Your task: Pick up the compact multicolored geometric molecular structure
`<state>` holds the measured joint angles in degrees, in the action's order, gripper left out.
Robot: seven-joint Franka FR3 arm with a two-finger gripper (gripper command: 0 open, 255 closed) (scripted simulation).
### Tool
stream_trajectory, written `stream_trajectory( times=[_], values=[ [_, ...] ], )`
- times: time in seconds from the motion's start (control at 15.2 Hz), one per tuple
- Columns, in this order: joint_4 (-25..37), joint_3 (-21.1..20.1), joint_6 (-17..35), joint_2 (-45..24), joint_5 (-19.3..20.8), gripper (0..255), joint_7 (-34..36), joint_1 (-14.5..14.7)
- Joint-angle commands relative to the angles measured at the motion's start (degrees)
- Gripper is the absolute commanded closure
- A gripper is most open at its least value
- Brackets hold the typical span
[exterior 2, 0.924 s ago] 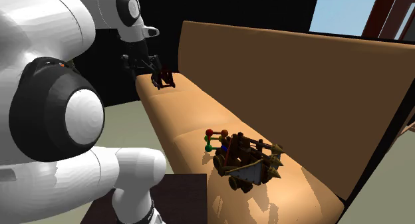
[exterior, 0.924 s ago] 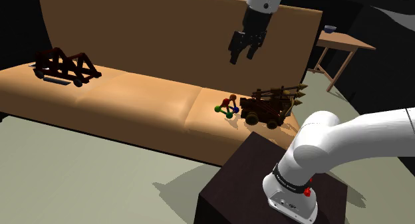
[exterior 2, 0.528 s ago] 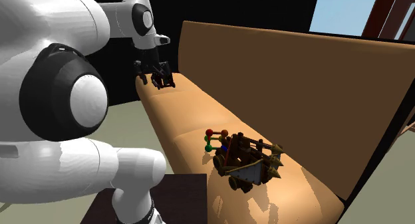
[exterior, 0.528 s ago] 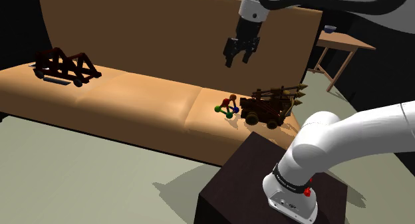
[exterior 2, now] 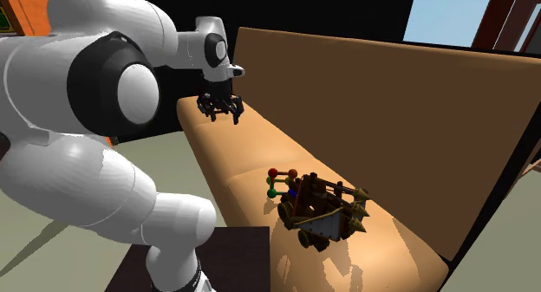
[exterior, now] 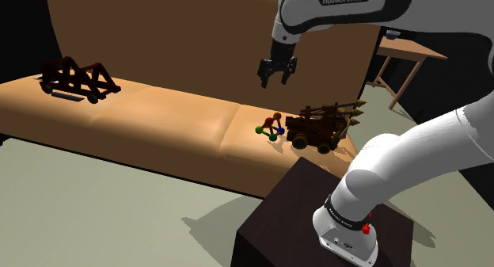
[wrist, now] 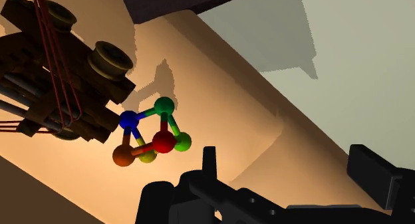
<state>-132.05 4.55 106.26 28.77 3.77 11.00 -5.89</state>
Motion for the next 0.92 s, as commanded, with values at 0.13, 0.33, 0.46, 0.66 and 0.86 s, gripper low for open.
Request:
stream_trajectory(
  times=[0.13,0.33,0.46,0.66,0.86],
  values=[
    [1.5,2.3,4.2,-7.0,0.5,0,0.1,-1.8],
    [2.9,3.9,7.0,-12.4,0.6,0,0.3,-3.0],
    [4.0,4.9,8.8,-16.0,0.4,0,0.4,-3.8],
    [6.1,6.5,11.1,-21.6,-0.1,0,0.3,-4.9],
    [8.6,7.9,13.1,-27.2,-0.9,0,0.2,-6.1]
  ],
)
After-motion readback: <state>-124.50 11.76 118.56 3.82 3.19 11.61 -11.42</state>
